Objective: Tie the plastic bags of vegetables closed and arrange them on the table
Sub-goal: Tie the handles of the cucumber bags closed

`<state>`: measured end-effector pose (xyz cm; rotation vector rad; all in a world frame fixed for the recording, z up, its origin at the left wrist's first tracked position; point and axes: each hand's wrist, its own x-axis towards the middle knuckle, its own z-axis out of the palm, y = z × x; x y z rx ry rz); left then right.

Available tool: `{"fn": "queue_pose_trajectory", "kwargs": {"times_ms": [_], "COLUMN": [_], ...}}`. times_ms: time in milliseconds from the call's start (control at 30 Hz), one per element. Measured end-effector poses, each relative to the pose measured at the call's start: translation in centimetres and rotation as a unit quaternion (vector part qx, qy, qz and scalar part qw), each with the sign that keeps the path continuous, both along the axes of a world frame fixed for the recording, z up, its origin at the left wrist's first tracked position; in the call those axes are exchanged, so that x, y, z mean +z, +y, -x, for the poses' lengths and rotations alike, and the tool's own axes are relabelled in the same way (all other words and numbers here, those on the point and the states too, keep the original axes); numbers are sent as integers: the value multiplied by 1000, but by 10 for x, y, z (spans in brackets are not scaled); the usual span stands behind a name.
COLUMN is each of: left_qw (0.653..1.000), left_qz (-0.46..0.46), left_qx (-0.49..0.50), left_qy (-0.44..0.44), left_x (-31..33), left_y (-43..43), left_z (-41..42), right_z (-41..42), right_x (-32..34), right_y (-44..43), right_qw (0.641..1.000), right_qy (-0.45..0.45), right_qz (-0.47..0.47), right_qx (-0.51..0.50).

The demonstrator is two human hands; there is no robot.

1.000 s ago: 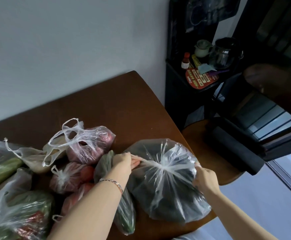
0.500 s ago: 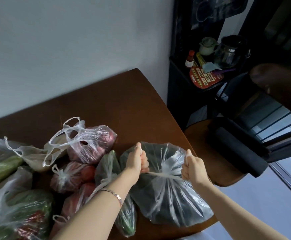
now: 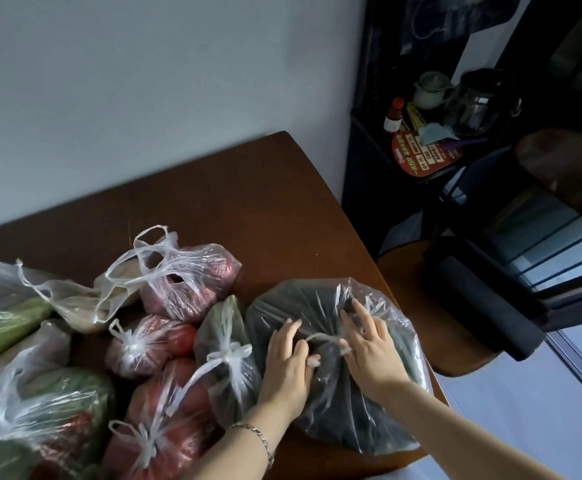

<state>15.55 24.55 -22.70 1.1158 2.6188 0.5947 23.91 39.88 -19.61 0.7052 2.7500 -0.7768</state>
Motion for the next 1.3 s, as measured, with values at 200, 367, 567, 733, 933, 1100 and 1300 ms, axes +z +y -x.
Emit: {"fn": "queue_pose_trajectory", "kwargs": {"times_ms": [200,367,567,733,933,1100,1300], "left_qw": [957,736,838,863,813,747,708], "left_qz": [-166,-306,-168,-47,-52,-111,-164], "left_qx": [151,339,263,65,37,108,146], "left_qy": [-185,-500,-447,-499,-579,-646,-671], "left_x": [56,101,94,127,128,118,118], "left_y": [28,70,63,70,69,60,60], "left_z": [18,46,47,39,40,45,45], "right_z": [15,33,11,37,65,31,6], "right_x": [47,79,52,87,98,75,51], "right_y": [10,35,26,43,42,25,-10], "right_qw": [919,761,849,856,772,734,953], "right_qy": [153,238,129,140,109,198,148], "right_qz": [271,500,391,386,507,563,229], "right_qx": [-241,-339,-331,-314,-367,-323,-136]}}
